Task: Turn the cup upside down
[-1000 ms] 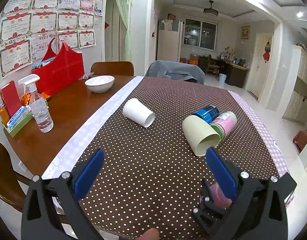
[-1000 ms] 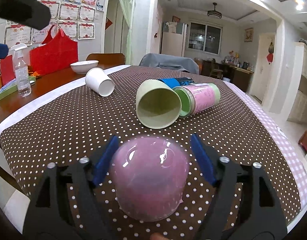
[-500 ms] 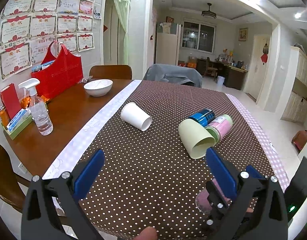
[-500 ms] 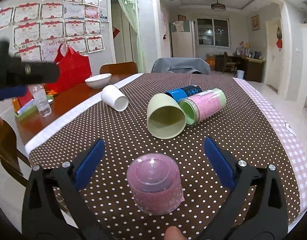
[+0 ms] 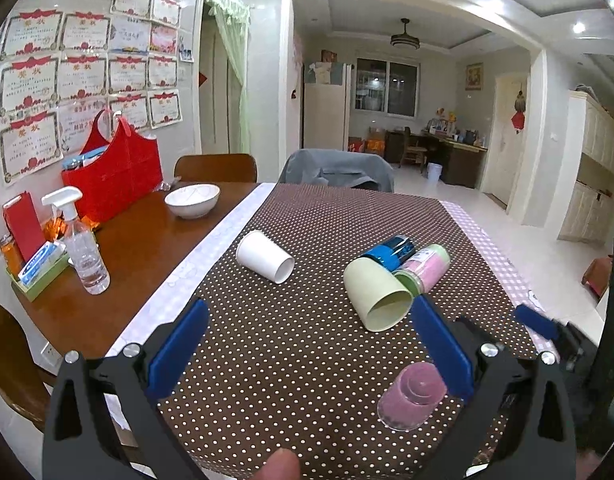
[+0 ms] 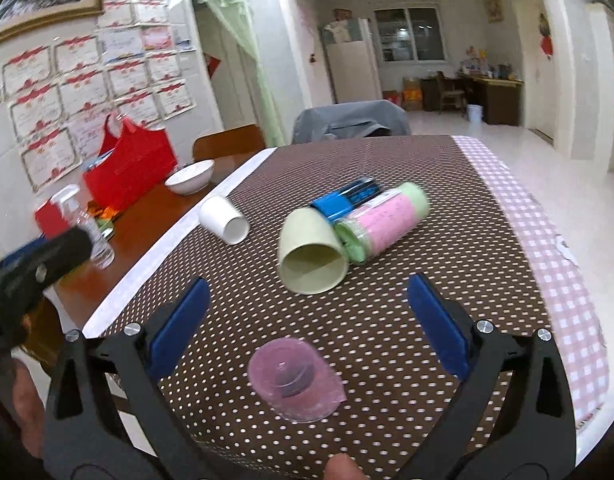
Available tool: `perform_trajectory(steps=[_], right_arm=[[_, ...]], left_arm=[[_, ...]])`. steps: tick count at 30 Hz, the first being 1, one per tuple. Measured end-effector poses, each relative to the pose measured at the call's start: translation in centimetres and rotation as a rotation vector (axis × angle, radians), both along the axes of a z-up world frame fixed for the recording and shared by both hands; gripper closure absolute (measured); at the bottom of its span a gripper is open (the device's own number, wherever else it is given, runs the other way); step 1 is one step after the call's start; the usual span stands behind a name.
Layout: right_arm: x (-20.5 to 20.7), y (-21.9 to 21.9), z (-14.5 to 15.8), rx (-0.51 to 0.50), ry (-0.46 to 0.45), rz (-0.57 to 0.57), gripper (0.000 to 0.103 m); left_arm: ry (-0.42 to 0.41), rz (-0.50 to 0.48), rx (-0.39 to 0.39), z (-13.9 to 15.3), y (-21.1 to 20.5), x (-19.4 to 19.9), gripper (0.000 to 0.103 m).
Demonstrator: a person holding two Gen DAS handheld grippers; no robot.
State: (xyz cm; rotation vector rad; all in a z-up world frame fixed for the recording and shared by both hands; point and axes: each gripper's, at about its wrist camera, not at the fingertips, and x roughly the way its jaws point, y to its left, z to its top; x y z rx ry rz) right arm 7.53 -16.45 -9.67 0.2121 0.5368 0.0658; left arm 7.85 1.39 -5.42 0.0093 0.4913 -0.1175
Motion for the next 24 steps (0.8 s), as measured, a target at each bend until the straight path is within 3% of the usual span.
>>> perform_trajectory(steps=[11,24], right_arm=[[-1.6,-3.3,3.9,-0.008,-0.018,-0.076,0.006],[-6.8,-1.5,8.1,-0.129,-0.142,-0.056,0.006]], left_arm=[[-0.057,-0.015,0.010,2.7,-0.7,-2.5,0.004],[-0.144,-0.024,0.028,5.0,-1.2,-6.7,0.004]])
